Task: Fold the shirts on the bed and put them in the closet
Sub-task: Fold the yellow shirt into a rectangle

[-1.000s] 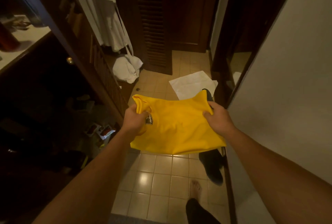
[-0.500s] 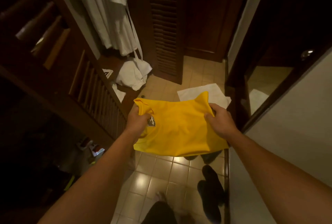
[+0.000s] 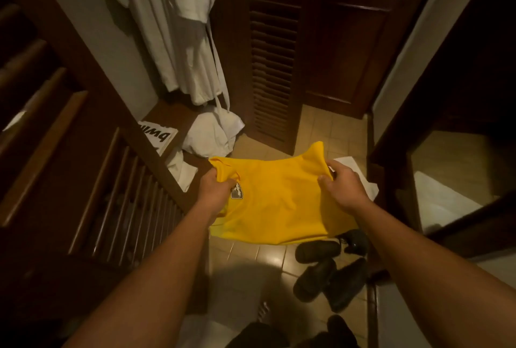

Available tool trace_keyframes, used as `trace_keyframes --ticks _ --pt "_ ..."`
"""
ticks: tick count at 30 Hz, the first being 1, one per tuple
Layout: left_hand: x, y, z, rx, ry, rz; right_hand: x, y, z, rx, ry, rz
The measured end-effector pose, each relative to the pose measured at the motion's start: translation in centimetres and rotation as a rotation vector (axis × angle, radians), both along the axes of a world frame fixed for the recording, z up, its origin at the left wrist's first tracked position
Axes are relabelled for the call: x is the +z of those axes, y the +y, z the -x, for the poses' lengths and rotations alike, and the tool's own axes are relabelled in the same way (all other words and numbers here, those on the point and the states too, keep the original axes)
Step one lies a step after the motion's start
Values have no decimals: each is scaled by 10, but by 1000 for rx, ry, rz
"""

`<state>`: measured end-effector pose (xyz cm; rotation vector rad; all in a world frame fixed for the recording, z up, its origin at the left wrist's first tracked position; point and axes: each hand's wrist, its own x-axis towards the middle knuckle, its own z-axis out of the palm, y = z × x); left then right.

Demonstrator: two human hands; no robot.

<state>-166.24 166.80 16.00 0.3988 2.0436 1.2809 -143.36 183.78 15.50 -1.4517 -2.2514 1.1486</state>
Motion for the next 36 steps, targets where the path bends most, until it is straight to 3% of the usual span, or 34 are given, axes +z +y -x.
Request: trace_keyframes --ticks 19,36 --pt "26 98 158 224 -9 -17 20 142 207 259 42 -19" --pt "5 265 266 652 -3 80 -5 366 421 634 25 37"
